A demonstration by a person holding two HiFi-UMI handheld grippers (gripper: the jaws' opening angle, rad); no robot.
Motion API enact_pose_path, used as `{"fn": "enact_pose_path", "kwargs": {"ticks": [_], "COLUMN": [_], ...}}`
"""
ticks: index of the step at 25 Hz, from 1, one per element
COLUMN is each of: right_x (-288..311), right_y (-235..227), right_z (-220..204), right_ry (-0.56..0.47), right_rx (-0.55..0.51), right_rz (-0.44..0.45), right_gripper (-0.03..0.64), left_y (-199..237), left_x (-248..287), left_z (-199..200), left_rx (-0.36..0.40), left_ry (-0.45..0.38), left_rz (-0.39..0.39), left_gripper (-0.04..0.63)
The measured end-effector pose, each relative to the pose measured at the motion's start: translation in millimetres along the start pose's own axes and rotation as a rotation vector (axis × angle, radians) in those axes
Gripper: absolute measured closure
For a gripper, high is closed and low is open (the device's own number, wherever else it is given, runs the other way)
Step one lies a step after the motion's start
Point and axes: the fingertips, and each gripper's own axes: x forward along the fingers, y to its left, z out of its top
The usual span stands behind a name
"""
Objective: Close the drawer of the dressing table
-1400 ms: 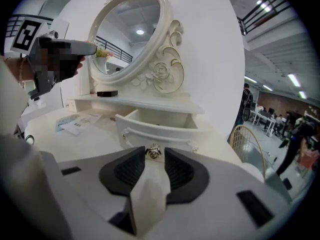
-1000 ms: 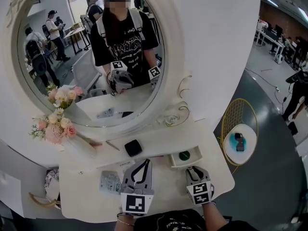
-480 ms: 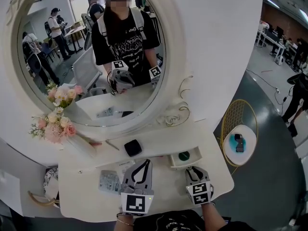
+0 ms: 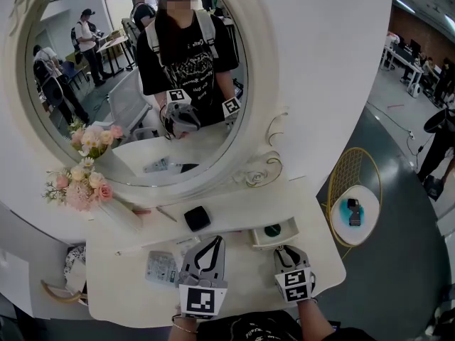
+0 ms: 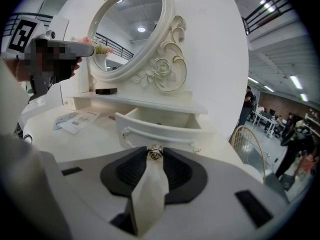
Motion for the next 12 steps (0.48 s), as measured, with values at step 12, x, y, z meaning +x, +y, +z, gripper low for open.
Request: {"fn": "enact_pose_path", "kwargs": {"ticks": [12], "right_x": [0.7], "right_y": [-1.3], "right_z": [-0.1], "right_ry": [0.002], "right_rx": [-0.006], "right_rz": [0.007], "right_gripper": [0.506], "left_y": [-0.2], "left_x": [2.4], "left_z": [1.5], "left_rx": [0.017], "left_ry": [0.004], "left_rz": [-0.002], "left_gripper": [0.578]}}
